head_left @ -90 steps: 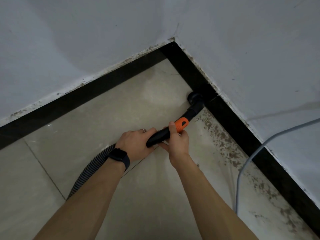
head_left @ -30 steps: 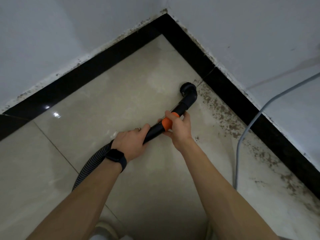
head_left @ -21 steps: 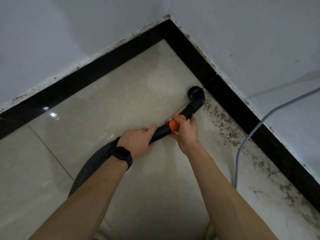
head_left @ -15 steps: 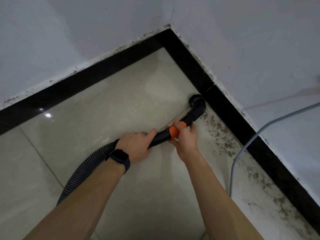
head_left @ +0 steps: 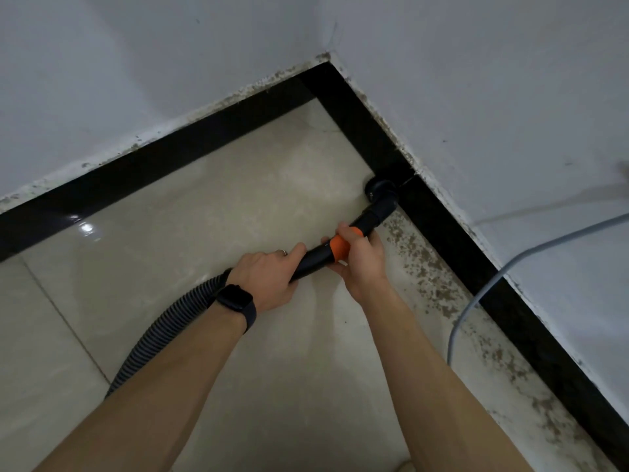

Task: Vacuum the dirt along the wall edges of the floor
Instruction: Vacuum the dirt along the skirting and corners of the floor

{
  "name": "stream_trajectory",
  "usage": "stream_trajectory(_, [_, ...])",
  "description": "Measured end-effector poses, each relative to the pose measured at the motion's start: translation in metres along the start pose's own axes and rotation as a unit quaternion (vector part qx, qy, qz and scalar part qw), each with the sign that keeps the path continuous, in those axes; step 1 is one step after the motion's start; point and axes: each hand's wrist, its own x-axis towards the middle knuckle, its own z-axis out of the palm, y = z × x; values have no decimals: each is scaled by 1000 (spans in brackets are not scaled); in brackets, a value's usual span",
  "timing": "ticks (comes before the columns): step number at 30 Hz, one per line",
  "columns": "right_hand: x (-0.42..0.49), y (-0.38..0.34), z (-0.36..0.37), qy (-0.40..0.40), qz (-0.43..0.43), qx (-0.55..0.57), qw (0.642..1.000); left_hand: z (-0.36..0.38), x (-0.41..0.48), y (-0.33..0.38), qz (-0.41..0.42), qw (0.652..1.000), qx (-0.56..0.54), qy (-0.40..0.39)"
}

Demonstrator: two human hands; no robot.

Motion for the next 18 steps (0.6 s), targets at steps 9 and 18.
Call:
stream_trajectory(9, [7,-14,12,-33,56,40,997,-3,7,-9,-5,999,-39,16])
stream_trajectory(18, [-10,13,12,-29,75,66,995,4,-23,-14,2,1000,1,3])
